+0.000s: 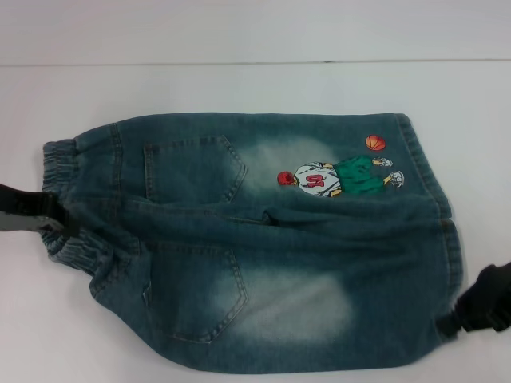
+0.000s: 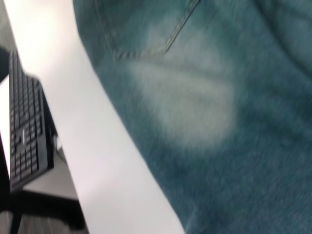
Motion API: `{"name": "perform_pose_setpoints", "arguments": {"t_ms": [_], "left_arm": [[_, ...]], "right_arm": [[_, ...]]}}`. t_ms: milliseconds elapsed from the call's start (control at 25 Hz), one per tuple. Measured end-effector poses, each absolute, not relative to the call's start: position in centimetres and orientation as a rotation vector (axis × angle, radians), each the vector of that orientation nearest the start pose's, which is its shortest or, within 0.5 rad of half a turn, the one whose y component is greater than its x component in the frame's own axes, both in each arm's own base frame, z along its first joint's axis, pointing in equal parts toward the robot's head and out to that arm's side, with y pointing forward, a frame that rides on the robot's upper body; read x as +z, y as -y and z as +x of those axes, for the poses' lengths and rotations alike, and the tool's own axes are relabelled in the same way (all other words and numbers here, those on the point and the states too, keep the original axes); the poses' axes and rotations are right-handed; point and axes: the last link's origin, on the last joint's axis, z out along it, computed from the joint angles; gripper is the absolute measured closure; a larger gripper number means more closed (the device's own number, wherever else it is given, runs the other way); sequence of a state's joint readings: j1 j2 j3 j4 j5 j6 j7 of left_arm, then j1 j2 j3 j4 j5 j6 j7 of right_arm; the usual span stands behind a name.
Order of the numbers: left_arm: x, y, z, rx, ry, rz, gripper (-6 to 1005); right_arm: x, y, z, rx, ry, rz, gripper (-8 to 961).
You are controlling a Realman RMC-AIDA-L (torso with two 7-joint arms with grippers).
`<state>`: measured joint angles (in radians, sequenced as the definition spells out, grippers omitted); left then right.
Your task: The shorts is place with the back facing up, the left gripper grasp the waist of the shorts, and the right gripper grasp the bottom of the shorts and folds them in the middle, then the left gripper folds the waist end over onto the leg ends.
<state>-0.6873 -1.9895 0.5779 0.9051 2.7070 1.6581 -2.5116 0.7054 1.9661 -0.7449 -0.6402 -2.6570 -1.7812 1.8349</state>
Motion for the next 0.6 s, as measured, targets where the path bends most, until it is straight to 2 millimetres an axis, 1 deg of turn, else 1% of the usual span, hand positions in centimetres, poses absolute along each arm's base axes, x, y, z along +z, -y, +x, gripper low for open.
{"name": "perform_pose_setpoints", "arguments": {"t_ms": [80, 240, 320, 440, 600], "left_arm": [[7.4, -35.7, -29.1, 0.041, 1.817, -2.189, 987], [8.1, -35.7, -29.5, -0.014, 1.832, -2.152, 987], [8.5, -35.8, -29.8, -0.051, 1.840, -2.123, 987], [9.0, -36.0, -30.3, -0.116, 1.845, -2.074, 987], [9.9, -36.2, -31.0, -0.220, 1.849, -2.000, 987]], "right_arm": [[2.7, -31.6, 29.0, -0.191, -1.190, -3.007, 944], [4.2, -32.1, 29.6, 0.102, -1.178, -2.903, 944], [4.8, -32.3, 30.0, 0.213, -1.179, -2.845, 944], [5.1, -32.4, 30.5, 0.332, -1.187, -2.759, 944], [4.9, -33.2, 31.5, 0.416, -1.184, -2.618, 945]]}}
